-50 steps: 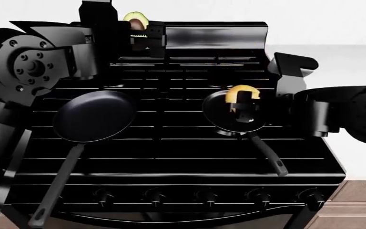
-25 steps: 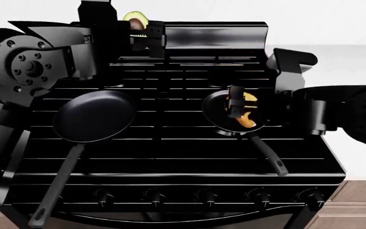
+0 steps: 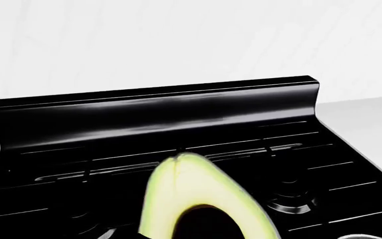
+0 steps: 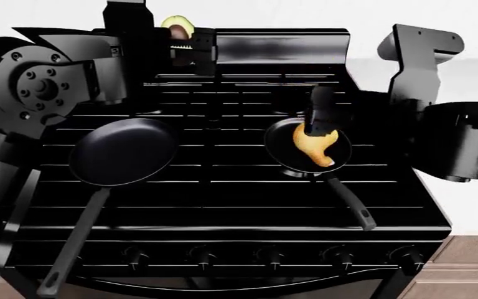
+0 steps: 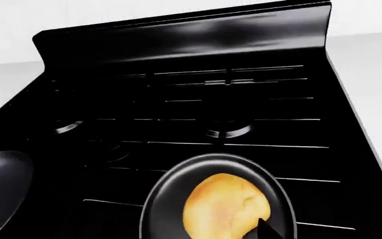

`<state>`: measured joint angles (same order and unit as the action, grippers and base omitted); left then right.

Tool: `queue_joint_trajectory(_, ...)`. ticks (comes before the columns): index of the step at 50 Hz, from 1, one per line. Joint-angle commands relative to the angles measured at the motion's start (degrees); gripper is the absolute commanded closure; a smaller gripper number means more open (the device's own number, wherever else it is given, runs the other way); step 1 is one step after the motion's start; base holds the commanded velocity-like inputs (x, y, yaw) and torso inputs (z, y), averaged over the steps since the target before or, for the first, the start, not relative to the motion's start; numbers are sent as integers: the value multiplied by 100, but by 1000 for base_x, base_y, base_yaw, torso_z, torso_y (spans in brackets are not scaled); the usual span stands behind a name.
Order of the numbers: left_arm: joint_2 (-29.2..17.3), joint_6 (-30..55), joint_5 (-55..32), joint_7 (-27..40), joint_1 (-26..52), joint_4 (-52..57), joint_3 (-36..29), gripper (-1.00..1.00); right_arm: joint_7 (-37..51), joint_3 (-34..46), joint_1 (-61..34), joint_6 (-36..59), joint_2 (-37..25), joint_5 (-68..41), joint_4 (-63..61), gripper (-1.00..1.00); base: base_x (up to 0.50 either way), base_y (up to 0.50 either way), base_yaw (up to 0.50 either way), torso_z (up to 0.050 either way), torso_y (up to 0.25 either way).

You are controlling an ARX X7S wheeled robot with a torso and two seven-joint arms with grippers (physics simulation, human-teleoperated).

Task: Place both pans onto different burners. Then place the avocado and the chicken breast on different pans.

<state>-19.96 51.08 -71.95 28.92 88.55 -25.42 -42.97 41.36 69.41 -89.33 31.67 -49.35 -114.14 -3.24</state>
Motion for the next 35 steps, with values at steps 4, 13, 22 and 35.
queue_joint_trajectory(4, 21, -65, 59, 70, 70, -144, -43, 100, 796, -547, -229, -364, -677, -354, -1448, -100, 0, 0, 0, 0, 0)
queue_joint_trajectory(13, 58, -16, 70, 48, 105, -257, -87, 100, 897, -704, -256, -503, -900, -435, -1720, -100, 0, 0, 0, 0, 1)
queue_joint_trajectory(22, 281, 387, 82, 39, 295, -1037, -279, 100, 842, -720, -249, -486, -905, -445, -1722, -100, 0, 0, 0, 1, 0)
queue_joint_trajectory(35, 185, 1194, -190, 963, 289, -1047, -287, 100, 784, -692, -219, -449, -833, -412, -1631, -100, 0, 0, 0, 0, 1)
